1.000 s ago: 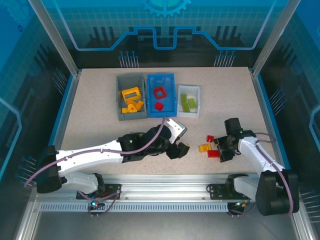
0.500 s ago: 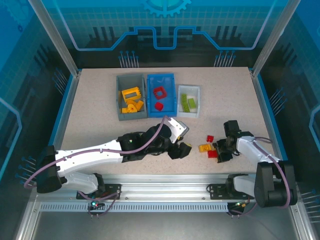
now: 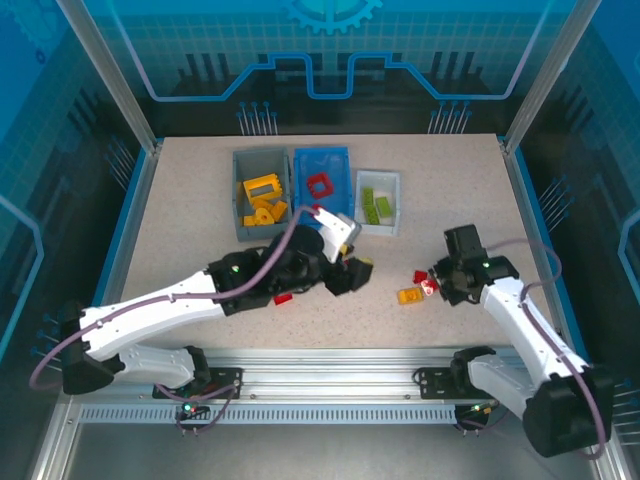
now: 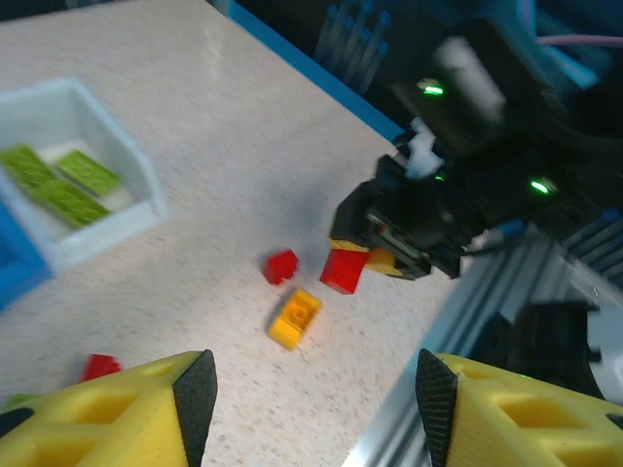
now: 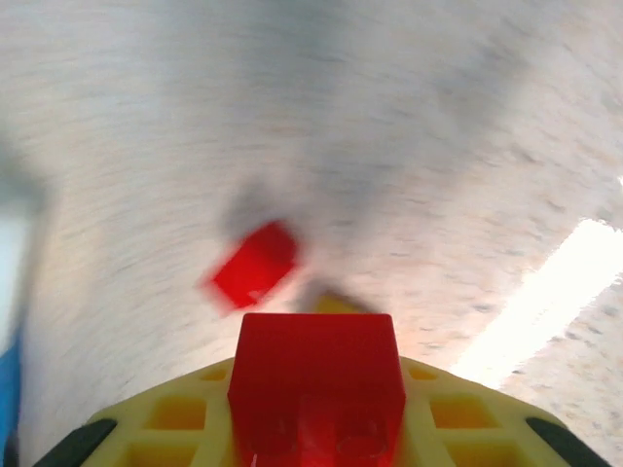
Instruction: Sort the legos into containers by color
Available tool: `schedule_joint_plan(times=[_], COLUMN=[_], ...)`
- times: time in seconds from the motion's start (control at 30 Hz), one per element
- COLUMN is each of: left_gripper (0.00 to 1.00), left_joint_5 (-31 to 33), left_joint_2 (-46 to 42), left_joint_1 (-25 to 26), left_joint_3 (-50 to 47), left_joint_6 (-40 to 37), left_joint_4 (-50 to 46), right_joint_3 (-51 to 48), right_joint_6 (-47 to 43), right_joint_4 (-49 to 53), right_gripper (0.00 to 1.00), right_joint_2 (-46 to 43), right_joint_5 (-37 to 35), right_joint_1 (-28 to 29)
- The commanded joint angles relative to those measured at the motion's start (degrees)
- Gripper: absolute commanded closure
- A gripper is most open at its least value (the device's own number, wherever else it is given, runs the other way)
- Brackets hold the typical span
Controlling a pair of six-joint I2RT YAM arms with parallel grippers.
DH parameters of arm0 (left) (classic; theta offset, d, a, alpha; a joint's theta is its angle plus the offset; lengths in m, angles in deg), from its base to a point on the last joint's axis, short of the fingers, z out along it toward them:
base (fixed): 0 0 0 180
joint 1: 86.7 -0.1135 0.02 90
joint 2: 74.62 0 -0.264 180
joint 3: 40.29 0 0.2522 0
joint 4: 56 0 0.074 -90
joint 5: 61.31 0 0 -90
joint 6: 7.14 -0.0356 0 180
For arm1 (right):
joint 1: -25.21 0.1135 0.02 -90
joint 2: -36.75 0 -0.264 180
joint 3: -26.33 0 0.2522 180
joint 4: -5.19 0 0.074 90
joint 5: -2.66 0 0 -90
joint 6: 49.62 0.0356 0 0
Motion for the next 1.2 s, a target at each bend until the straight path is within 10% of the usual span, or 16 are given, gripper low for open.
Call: schedule_joint_plan(times=[0.0,0.23,0.5,1.17], left_gripper=[0.4,0.4,0.4,0.41], left_joint_5=[4.56,8.55,-8.66,-11.69], left_joint_2=[-2.77,-4.08,-0.28,-0.6], left_joint_1=[-4.78,-17.84,-37.5,-40.11], left_joint_3=[4.72,9.46,7.99,2.4], left_joint_6=[2.83,7.39,15.46,16.05], left_joint_4=[-8.18,-18.95,-20.69,-16.28], right_joint_3=[11.15,42.77,82.41,105.64], right_joint_6=[-12.36,-36.44,-43.72,-49.65], right_joint_4=[-0.72,-1.33,14.67,17.87], right_gripper=[0.79,0.81,0.83,0.63], right_joint_2=[2.81,33.23,69.0,93.23], right_joint_5=[-12.74,-18.32,-24.04,-23.32], right_joint_1=[11.2,30.54,29.57,24.47])
